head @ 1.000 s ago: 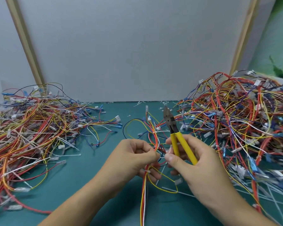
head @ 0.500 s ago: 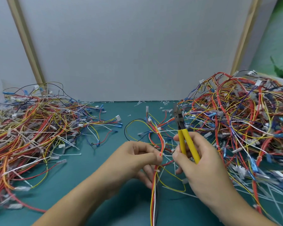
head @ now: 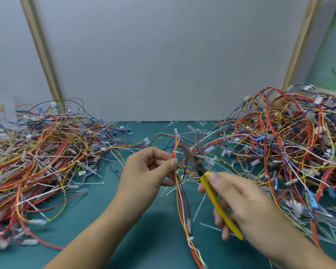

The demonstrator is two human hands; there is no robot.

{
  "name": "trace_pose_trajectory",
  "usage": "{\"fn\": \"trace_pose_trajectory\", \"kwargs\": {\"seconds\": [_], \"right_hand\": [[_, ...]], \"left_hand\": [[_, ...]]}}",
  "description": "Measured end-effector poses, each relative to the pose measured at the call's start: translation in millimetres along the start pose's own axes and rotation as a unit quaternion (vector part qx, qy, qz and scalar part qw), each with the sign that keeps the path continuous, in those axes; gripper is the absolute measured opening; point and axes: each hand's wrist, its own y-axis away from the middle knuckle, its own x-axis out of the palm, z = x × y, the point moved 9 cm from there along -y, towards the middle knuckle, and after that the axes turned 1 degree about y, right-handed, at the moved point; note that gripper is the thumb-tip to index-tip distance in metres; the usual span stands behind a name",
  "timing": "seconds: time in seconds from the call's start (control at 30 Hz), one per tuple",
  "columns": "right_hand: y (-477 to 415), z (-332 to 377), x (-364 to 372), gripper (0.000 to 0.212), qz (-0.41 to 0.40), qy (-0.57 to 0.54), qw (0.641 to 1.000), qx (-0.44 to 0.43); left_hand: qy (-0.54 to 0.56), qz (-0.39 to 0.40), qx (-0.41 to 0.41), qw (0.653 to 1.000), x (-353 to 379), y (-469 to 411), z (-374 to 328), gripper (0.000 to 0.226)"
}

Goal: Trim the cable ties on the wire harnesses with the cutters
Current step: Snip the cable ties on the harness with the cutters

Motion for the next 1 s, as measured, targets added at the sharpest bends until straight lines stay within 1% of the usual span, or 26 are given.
{"fn": "trace_pose_trajectory", "kwargs": {"seconds": [0.1, 0.27, 0.43, 1.0], "right_hand": [[0.7, -6.8, 8.6, 0.050, 0.027, -0.008, 0.999, 0.040], [1.3, -9.7, 12.0, 0.052, 0.035, -0.020, 0.997, 0.061], [1.9, -8.8, 13.0, 0.047, 0.031, -0.012, 0.998, 0.057], [1.0, -8.7, 11.6, 0.053, 0.025, 0.003, 0.998, 0.055]], "left_hand": [[-0.005, 0.001, 0.016, 1.000, 1.9, 1.8, -2.2, 0.006], [-0.005, 0.019, 0.025, 0.999, 6.2, 4.3, -4.9, 0.007], [0.005, 0.020, 0.026, 0.999, 6.5, 4.3, -5.0, 0.007], [0.023, 0.016, 0.021, 0.999, 6.0, 3.6, -1.6, 0.007]]}}
